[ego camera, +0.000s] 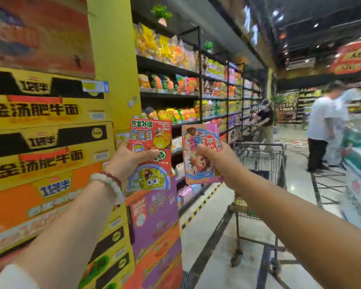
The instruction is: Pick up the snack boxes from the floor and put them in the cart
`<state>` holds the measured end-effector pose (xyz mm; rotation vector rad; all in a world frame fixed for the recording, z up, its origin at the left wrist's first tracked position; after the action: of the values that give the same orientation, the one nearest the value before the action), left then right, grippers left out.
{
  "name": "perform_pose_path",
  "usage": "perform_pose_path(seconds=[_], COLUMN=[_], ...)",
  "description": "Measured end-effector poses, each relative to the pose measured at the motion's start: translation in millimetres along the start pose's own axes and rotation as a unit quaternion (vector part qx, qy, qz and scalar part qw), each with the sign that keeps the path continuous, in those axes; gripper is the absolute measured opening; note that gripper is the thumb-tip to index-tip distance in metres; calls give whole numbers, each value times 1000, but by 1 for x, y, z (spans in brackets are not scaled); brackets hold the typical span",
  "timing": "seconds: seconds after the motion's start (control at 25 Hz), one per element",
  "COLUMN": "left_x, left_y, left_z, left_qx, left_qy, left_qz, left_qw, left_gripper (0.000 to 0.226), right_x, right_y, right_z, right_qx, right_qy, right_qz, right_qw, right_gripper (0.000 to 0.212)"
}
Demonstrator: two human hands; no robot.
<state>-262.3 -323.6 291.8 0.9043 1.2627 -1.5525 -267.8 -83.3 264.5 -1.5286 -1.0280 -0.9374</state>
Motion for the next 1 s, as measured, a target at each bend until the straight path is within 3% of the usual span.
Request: perform_pose_path(seconds=[0.12, 0.24, 0.44, 0.72, 1.0], left_x=[9, 25, 56, 99, 138], left_y=[-51, -94, -163, -277, -385], left_z=[-37, -81, -168, -308, -418], left_qx=[47, 89, 131, 174, 200], left_qy=[11, 40, 88, 118, 129], left_qz=[-18, -3, 9, 42, 65], left_qw=[999, 995, 987, 977, 969], left_gripper=[58, 70, 42, 93, 80], right_x=[-8, -15, -36, -66, -109], right_y=[-32, -56, -102, -200, -313], right_z=[38, 77, 152, 281, 365], right_qx=[-42, -77, -121, -162, -159], right_qy=[-6, -5, 44, 54, 66], right_qz=[5, 9, 15, 16, -12], right_qw=[999, 997, 992, 985, 985], right_gripper=[56, 48, 47, 40, 30])
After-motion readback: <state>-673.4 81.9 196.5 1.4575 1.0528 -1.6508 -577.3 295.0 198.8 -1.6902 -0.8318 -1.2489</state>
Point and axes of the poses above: each hand's wrist, its own y-axis away from the middle knuckle, its own z-axis out of the back of the hand, x = y × z, the point moved 8 cm from there along -y, towards the middle knuckle, and after that the axes turned 8 degrees about -y, right-handed, at the moved point
